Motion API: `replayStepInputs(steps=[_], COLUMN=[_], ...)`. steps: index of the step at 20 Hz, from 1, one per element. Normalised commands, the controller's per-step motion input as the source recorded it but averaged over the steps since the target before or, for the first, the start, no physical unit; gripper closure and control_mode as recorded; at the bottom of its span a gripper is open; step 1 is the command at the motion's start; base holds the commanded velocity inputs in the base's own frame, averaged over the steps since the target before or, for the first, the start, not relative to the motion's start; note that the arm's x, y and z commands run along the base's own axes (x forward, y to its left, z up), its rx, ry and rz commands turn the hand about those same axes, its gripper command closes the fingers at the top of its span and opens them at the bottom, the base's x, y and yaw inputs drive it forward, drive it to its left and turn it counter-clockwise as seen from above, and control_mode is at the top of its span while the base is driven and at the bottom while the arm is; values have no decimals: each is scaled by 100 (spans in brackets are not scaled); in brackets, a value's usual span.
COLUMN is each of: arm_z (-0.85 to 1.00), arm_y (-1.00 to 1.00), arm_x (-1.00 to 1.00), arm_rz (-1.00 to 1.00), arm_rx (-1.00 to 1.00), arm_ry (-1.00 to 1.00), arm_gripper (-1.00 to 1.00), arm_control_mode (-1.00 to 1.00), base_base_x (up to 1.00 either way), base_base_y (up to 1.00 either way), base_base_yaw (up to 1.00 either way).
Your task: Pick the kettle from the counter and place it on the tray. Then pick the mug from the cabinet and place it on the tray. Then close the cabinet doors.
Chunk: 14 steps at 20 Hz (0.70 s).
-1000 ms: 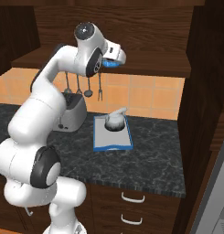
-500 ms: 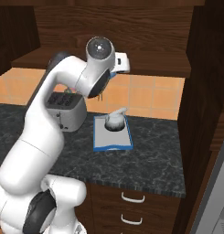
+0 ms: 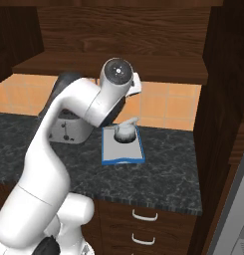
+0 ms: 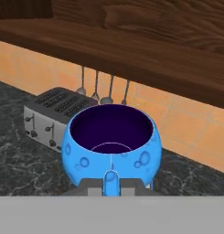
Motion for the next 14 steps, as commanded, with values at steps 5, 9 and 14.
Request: replayStepInputs(steps=[5, 9, 14], arm_z=[-95, -95, -83], arm_y=[5, 0, 0], arm_x=[-4, 1, 14], arm_rz=[8, 10, 13], arm_rx=[0, 0, 0], arm_ry=[-3, 0, 0], arm_gripper=[100, 100, 100], arm_control_mode=[-100, -100, -100], base_base_x=[0, 0, 0], base_base_y=[0, 0, 0], base_base_yaw=[0, 0, 0])
